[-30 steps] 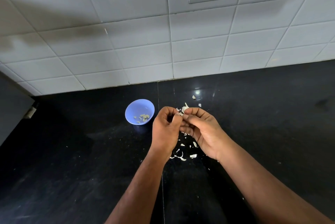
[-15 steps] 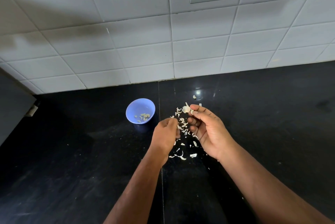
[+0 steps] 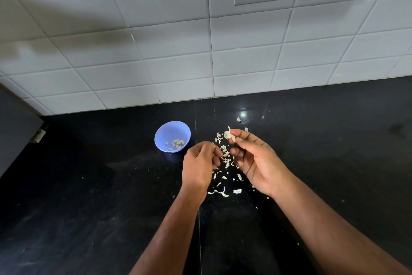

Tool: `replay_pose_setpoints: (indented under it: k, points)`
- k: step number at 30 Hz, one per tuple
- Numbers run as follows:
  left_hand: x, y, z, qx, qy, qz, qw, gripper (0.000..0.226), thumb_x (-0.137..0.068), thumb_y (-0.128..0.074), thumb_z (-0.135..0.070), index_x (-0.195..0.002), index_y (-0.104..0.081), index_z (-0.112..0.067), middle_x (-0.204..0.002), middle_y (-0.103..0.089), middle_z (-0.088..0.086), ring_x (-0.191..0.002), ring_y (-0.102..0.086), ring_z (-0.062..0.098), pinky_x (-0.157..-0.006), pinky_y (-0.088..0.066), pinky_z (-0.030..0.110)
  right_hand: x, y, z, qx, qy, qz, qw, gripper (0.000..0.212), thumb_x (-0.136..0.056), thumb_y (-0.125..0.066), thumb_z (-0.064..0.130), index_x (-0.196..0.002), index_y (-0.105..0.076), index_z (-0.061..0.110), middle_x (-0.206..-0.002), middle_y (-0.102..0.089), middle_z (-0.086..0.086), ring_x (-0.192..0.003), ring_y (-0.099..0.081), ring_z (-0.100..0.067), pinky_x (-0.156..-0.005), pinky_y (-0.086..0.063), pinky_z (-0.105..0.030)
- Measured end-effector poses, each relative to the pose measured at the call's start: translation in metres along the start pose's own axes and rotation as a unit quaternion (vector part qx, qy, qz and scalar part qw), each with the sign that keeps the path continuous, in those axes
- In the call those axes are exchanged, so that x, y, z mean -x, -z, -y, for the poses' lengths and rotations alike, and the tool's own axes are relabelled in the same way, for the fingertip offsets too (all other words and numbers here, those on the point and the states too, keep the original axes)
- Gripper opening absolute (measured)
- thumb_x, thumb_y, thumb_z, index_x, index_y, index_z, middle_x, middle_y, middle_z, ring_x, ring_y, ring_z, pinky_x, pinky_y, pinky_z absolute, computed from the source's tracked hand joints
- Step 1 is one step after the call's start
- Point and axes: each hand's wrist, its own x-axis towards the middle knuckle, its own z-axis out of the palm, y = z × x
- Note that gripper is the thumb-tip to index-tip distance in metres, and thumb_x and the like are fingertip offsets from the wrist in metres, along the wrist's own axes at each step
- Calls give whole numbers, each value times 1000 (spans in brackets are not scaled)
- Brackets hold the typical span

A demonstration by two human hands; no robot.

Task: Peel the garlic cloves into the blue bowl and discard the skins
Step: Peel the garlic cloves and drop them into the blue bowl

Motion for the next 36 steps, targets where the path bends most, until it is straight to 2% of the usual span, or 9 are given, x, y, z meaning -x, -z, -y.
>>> replay_pose_setpoints:
  k: [4,7,11,18,20,23,29,32,36]
  points:
    - [1,-2,-7,45,-47,66,996,22,-104,-60,-10,-109,-79,-19,-78,-72,-5,-71,-62,2,-69,-49,18,-1,1,0,17,-4,22,1000,27,-104,-54,5,-127,-68,7,-91,-71,-3,-71,-63,-10,-52,-45,-20]
    - [2,-4,-6,66,-66,99,991,24,-104,-65,-11,-122,-76,-24,-85,-76,1,-77,-66,2,-70,-52,18,-1,2,1,42,9,28,999,24,-102,-58,6,-124,-69,7,-87,-70,-5,-71,-63,-11,-53,-46,-21]
    - [4,-6,-7,86,-74,82,990,20,-102,-67,-6,-119,-76,-10,-78,-75,-11,-71,-66,-4,-66,-50,11,1,1,4,74,34,15,997,18,-97,-65,2,-115,-69,4,-87,-73,-6,-70,-63,-13,-53,-47,-22]
    - [-1,-3,0,49,-71,23,996,8,-93,-81,-15,-101,-81,-16,-92,-81,-5,-87,-75,4,-75,-55,17,1,1,4,108,54,-18,993,16,-93,-70,-1,-108,-73,2,-86,-74,-12,-68,-67,-15,-57,-53,-24]
    - [-2,-2,2,44,-69,16,996,5,-92,-82,-16,-97,-81,-18,-94,-81,-4,-92,-76,10,-82,-58,21,1,1,1,121,60,-17,991,19,-92,-72,0,-111,-74,2,-91,-75,-15,-70,-67,-15,-60,-55,-25]
    - [-1,1,1,42,-57,25,997,5,-94,-80,-15,-97,-80,-18,-87,-79,-9,-82,-73,0,-70,-54,15,1,2,0,130,63,-6,989,27,-93,-71,0,-120,-73,4,-88,-75,-10,-72,-67,-15,-62,-57,-25]
    - [-2,8,3,56,-27,82,995,15,-97,-77,-17,-111,-80,-22,-84,-75,-4,-76,-65,6,-64,-58,31,1,6,8,207,60,37,976,40,-98,-66,0,-134,-66,16,-88,-73,-5,-78,-69,-17,-71,-58,-29]
    - [-4,10,5,17,-43,86,995,10,-95,-80,-20,-103,-81,-25,-90,-78,-3,-79,-68,7,-64,-58,33,2,9,14,251,66,54,964,43,-98,-67,0,-137,-63,19,-92,-73,-7,-83,-71,-19,-76,-60,-30]
    - [-8,10,6,-42,-70,65,995,8,-90,-85,-25,-92,-80,-30,-91,-79,-6,-87,-73,12,-64,-59,27,2,10,18,300,79,60,949,45,-98,-68,1,-137,-61,21,-96,-76,-9,-86,-73,-21,-80,-61,-31]
